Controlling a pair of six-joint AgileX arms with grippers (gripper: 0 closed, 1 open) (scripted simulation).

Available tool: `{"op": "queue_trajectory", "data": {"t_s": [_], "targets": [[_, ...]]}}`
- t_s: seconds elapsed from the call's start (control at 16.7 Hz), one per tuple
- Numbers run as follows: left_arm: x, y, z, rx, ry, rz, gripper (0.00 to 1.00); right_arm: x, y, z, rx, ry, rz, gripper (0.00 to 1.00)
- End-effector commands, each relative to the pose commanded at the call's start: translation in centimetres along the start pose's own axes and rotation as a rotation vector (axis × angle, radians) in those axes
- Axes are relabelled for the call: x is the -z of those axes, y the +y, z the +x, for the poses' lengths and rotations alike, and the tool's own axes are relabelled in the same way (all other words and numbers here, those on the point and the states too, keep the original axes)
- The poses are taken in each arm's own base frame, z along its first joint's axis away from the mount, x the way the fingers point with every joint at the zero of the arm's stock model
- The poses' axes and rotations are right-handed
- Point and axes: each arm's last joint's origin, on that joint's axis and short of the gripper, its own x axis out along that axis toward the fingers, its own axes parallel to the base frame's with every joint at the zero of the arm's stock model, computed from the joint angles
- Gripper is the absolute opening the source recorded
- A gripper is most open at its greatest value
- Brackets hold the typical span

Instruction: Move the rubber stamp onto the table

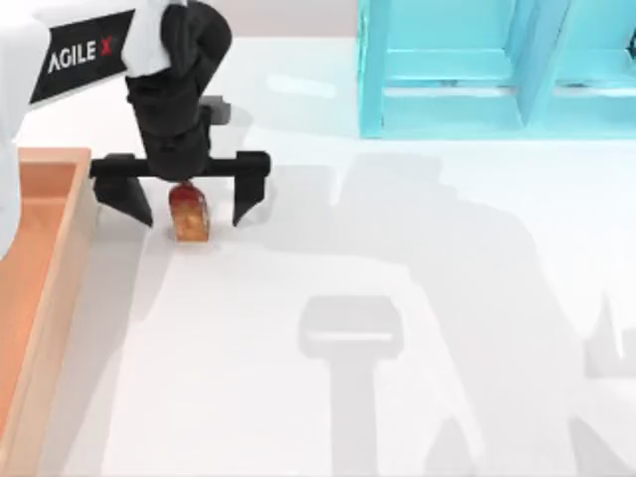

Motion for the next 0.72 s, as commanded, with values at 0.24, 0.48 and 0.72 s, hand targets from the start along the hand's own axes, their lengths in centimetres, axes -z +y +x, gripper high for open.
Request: {"op": "queue_trajectory", "data": {"t_s": [0.24,0.48,0.72], "targets": [[-0.5,-0.7,-1.9,-0.009,0.013,0.020,1.00,0.0,0.0,0.0,0.000,0.000,0.000,1.00],[-1.5,-0.4,-7.6,0.001,-0.003,-0.006,1.00,0.0,0.0,0.0,0.000,0.000,0.000,1.00],[-0.8,0.1,-13.0,0.006,-0.005,-0.018,1.00,0.0,0.0,0.0,0.000,0.000,0.000,1.00]]}}
